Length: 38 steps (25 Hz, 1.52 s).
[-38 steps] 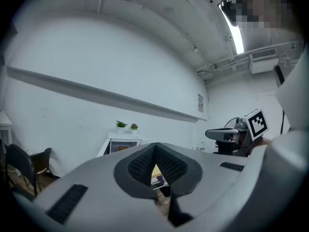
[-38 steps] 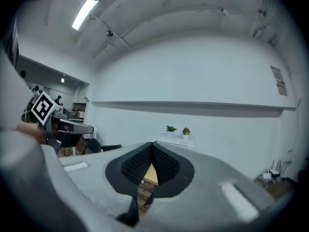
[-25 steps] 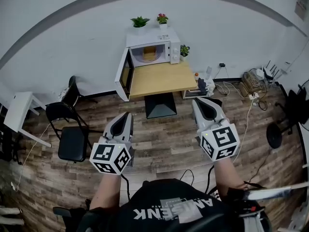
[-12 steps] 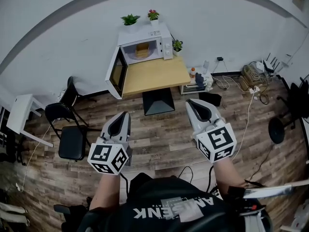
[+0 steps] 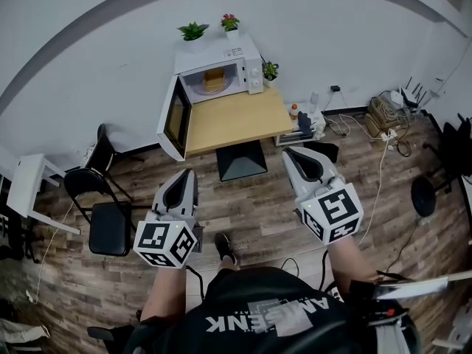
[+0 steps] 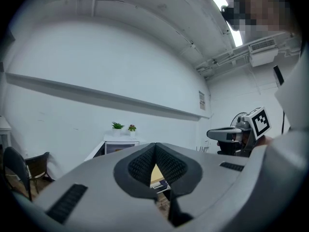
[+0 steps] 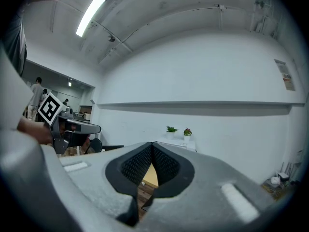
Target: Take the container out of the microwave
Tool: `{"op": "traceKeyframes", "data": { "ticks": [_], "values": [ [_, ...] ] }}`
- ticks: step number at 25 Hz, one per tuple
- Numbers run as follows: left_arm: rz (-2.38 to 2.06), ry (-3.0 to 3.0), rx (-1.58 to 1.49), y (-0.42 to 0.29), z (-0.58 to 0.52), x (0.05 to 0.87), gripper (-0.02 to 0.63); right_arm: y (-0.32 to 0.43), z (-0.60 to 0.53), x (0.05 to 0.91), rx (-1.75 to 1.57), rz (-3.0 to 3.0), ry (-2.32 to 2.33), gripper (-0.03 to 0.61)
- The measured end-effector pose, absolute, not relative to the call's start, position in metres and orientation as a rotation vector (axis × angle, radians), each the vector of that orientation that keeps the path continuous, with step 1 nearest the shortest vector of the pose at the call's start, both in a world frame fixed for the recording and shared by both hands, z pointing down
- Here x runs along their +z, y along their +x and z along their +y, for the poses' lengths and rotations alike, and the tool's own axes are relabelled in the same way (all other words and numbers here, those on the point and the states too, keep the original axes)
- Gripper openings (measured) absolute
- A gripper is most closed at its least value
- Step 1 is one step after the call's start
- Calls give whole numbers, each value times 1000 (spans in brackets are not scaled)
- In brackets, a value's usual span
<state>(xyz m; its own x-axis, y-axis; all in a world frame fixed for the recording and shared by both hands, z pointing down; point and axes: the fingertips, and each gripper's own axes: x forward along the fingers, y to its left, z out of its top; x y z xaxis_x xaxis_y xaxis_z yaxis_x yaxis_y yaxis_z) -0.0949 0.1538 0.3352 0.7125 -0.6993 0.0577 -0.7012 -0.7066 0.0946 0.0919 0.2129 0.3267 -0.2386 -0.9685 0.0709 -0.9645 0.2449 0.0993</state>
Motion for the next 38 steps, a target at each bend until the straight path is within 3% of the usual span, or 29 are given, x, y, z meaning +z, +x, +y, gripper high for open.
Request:
{"op": "traceKeyframes", "data": {
  "ticks": [28,38],
  "values": [
    [-953,2845,-6,-149,-112,339,2,26,-41,329,9,-2234,1906,6],
    [-1017,2819,11,-139,-164,339,2,46,-114,330,11,-2281,1852,6]
  ]
}}
